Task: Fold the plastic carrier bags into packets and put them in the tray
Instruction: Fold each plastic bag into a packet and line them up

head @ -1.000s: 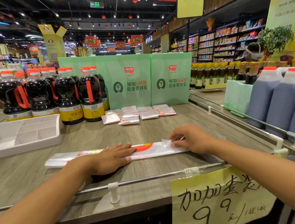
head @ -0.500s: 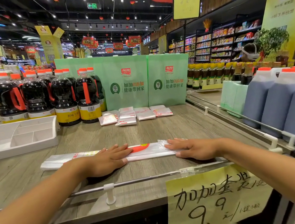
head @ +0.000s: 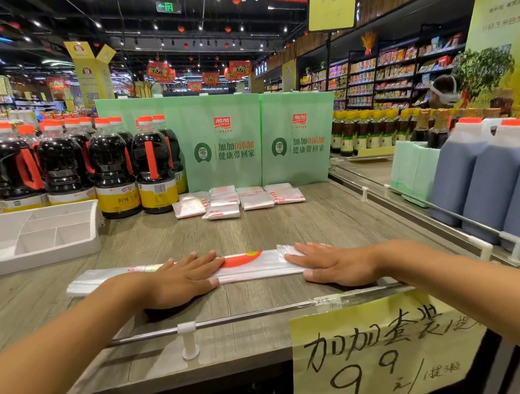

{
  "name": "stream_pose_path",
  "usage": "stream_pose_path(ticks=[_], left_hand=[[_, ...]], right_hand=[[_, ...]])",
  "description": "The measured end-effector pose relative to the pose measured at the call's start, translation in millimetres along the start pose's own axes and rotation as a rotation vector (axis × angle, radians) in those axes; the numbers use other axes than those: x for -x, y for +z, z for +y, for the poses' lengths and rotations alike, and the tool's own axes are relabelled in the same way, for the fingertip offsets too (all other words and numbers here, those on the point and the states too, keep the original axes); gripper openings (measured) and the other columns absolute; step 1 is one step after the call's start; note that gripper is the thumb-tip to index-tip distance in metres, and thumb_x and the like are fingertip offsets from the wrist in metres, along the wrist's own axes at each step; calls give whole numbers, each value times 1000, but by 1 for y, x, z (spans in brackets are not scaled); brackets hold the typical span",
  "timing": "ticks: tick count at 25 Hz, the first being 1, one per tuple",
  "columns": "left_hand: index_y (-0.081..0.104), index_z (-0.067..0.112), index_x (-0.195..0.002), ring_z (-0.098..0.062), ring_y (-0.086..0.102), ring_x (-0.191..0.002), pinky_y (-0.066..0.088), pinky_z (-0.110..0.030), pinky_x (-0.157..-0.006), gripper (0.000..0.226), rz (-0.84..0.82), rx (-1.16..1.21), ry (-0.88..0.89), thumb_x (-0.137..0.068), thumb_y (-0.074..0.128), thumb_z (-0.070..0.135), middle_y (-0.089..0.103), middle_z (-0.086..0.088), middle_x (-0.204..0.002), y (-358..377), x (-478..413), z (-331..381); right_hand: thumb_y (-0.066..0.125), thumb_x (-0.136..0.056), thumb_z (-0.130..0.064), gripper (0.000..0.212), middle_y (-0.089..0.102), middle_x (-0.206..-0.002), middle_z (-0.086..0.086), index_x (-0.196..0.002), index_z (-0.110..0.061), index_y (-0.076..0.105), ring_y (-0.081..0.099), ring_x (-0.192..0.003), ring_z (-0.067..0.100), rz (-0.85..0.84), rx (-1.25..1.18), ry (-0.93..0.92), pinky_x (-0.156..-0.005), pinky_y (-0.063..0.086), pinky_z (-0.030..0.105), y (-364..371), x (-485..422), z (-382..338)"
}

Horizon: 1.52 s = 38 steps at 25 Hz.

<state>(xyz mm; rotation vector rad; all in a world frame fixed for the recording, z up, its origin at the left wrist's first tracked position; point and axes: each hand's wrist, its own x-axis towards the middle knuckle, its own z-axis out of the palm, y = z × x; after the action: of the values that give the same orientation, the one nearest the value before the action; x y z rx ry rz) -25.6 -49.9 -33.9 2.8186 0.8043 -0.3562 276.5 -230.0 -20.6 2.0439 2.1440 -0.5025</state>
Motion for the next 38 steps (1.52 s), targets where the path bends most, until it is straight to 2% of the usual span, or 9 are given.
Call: stream_pose_path(ticks=[6, 10, 15, 17, 25, 28, 30, 33, 38], left_hand=[[6, 43, -160, -9, -4, -156, -3, -43, -125, 114, 111, 84, 54, -62, 1, 99, -2, 18, -169, 0, 17, 4], [35, 38, -156, -11, 31, -149, 23, -31, -120, 95, 256, -6, 72, -75, 11, 83, 29, 14, -164, -10, 23, 9], [44, 40, -150, -13, 55, -126, 42, -33, -105, 48, 324, -96, 71, -104, 43, 52, 56, 12, -146, -11, 24, 17], [42, 39, -152, -15, 54, -125, 41, -34, -105, 52, 328, -84, 46, -101, 50, 33, 59, 7, -143, -11, 23, 16], [42, 42, -150, -16, 58, -120, 46, -31, -99, 62, 413, -165, 17, -99, 51, 8, 63, 5, -136, -19, 25, 15], [40, 42, -152, -17, 60, -123, 51, -34, -98, 81, 592, -291, 43, -90, 45, -9, 55, 10, -148, -49, 32, 3], [43, 37, -152, -20, 60, -128, 52, -40, -104, 87, 725, -326, 99, -83, 44, -16, 52, 9, -151, -85, 40, -6], [48, 25, -149, -22, 60, -129, 49, -44, -108, 81, 913, -444, 204, -81, 51, -19, 53, 3, -149, -146, 54, -10], [54, 9, -143, -34, 63, -123, 44, -52, -104, 70, 1170, -719, 344, -79, 67, -18, 57, -15, -142, -212, 70, -10]], right_hand=[[31, -109, -49, 54, 2, -171, -10, -160, -45, 13, 0, -157, 11, 115, -7, -7, -125, -2, 32, 0, 6, -6], [33, -107, -54, 55, 33, -164, -8, -159, -47, 17, 36, -147, 19, 266, 166, 0, -120, 30, 41, -4, 8, -13], [45, -104, -30, 45, 65, -119, 5, -148, -30, 34, 61, -101, 25, 367, 279, 51, -83, 49, 37, -5, 4, -20], [50, -101, -20, 34, 63, -102, -1, -134, -27, 48, 58, -92, 21, 396, 215, 80, -74, 44, 33, -5, 4, -18], [51, -98, -8, 29, 74, -107, -2, -117, -23, 67, 68, -93, 19, 552, 354, -51, -82, 54, 32, -12, 4, -18], [53, -96, 0, 45, 70, -129, 0, -135, -22, 60, 71, -104, 21, 762, 467, -163, -85, 61, 40, -32, 17, -23], [59, -95, 0, 38, 74, -117, 5, -130, -16, 61, 74, -94, 21, 922, 514, -256, -75, 63, 39, -59, 31, -32], [66, -95, -3, 25, 74, -113, 12, -119, -8, 64, 76, -84, 24, 1139, 552, -429, -65, 64, 37, -104, 57, -50], [68, -96, -11, 29, 62, -127, 20, -123, -6, 63, 71, -102, 30, 1385, 582, -641, -76, 64, 40, -144, 90, -81]])
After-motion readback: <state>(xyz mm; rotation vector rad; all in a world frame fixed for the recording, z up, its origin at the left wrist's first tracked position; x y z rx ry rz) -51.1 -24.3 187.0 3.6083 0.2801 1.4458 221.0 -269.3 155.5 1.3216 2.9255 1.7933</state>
